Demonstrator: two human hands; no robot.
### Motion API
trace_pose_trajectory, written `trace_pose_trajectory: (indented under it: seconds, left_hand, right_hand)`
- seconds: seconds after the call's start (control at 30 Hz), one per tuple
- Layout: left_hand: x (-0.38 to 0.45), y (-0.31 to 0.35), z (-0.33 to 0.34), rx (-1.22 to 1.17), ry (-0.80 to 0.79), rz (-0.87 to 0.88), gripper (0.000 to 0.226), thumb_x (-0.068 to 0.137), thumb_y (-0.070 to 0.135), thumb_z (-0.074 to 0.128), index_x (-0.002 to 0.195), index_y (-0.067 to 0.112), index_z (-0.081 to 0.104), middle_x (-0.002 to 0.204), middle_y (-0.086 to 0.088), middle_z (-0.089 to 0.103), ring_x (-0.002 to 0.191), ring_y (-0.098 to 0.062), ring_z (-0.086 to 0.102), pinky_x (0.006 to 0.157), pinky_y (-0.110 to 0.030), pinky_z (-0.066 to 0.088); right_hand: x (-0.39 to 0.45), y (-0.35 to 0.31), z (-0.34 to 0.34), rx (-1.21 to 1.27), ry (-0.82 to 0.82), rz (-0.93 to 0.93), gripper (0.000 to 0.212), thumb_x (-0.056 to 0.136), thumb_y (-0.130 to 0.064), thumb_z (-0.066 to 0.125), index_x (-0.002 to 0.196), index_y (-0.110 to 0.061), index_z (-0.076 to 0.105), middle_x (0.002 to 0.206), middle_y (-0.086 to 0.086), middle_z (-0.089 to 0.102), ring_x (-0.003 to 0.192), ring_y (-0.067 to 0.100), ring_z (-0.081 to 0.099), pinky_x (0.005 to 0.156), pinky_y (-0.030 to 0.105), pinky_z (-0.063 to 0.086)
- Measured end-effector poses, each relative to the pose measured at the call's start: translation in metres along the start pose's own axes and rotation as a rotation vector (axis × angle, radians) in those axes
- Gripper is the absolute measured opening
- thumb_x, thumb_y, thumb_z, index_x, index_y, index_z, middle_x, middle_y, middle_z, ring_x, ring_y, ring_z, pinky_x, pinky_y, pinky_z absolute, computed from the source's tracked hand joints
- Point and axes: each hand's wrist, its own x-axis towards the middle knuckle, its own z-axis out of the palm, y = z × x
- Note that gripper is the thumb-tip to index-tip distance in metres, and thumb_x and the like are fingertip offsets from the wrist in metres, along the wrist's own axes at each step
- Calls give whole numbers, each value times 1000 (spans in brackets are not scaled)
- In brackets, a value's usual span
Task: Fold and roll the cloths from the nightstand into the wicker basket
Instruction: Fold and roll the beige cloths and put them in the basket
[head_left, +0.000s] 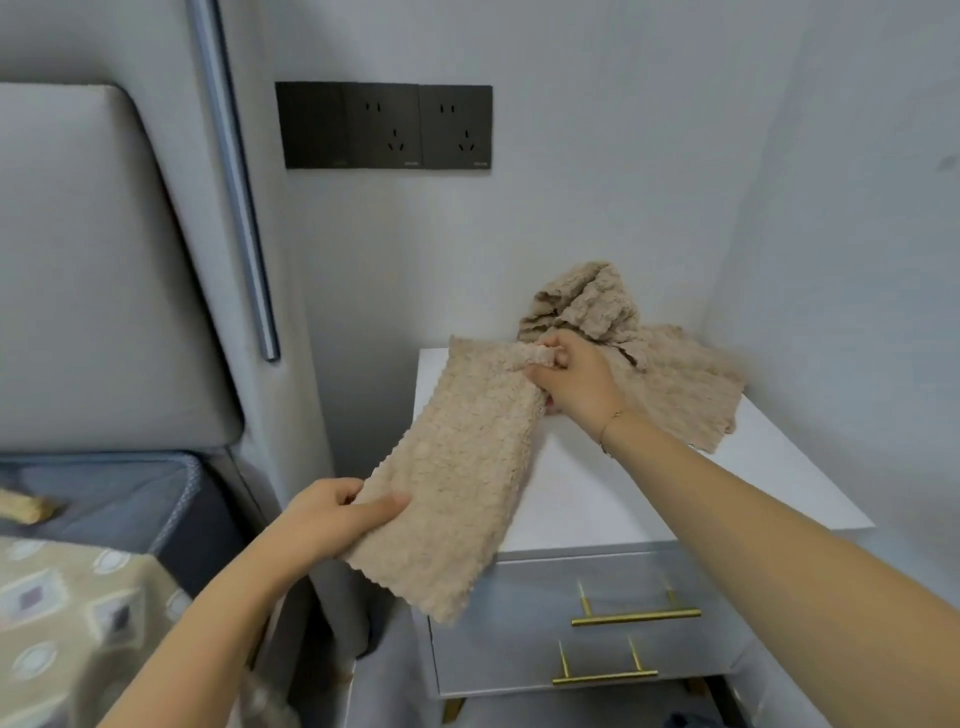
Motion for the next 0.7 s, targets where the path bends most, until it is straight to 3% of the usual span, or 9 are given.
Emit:
trace_pose_trajectory:
  seconds: [0.1, 0.2, 0.3, 0.4, 0.5, 0.57, 0.63, 0.7]
  left_hand:
    - [-2, 3, 11, -18, -109, -123, 45, 89, 52, 59, 86, 8, 65, 67, -4, 70, 45, -13, 55, 44, -20, 39]
    - [-2, 4, 16, -53, -156, -175, 50, 93, 55, 50, 83, 9, 65, 67, -6, 72, 42, -12, 55, 42, -17, 35]
    - [1, 2, 13, -63, -81, -166, 45, 94, 54, 49, 84, 11, 60, 71, -4, 72, 43, -13, 55, 42, -17, 37]
    - [5, 0, 11, -60, 46, -116, 44, 92, 52, 53, 89, 9, 64, 80, -4, 68, 51, -11, 58, 51, -19, 44]
    - [5, 2, 13, -167, 55, -86, 37, 89, 48, 62, 84, 11, 63, 77, -3, 61, 61, -12, 54, 52, -20, 43]
    - [4, 3, 15, -189, 36, -90, 36, 85, 48, 67, 85, 12, 63, 78, -2, 60, 66, -12, 54, 56, -22, 46]
    - [5, 2, 17, -180, 34, -98, 38, 83, 47, 70, 94, 11, 65, 82, -2, 61, 68, -12, 55, 58, -23, 48]
    - [4, 4, 21, -209, 48, -79, 35, 82, 44, 72, 93, 12, 65, 78, -1, 59, 64, -11, 52, 54, -21, 45]
  right_hand:
    - [38, 2, 16, -105, -13, -10, 18, 83, -9, 68, 96, -16, 58, 98, 8, 66, 89, 24, 62, 82, 43, 54]
    - [65, 10, 34, -154, -31, 81, 24, 85, -14, 69, 106, -10, 57, 95, 5, 61, 92, 23, 59, 85, 37, 51]
    - [63, 12, 46, -133, -59, 180, 38, 91, -23, 61, 125, -10, 51, 112, 8, 58, 104, 24, 58, 92, 35, 47]
    - [33, 11, 44, -197, -59, 41, 39, 93, -21, 55, 130, -11, 51, 126, 6, 56, 116, 20, 53, 97, 32, 43]
    - [-13, 5, 26, -333, -64, -183, 39, 90, -15, 57, 128, -12, 55, 130, 1, 52, 123, 14, 45, 103, 27, 34]
    - [-45, 4, 13, -371, -92, -280, 27, 89, -15, 58, 116, -17, 61, 119, -4, 57, 111, 9, 49, 96, 26, 39]
    - [-77, 3, 5, -398, -130, -300, 12, 87, -25, 60, 99, -23, 61, 99, -9, 58, 91, 2, 50, 78, 22, 40]
    - [-108, 1, 0, -412, -214, -275, 20, 83, -39, 64, 96, -27, 57, 91, -13, 53, 85, 1, 48, 71, 18, 38]
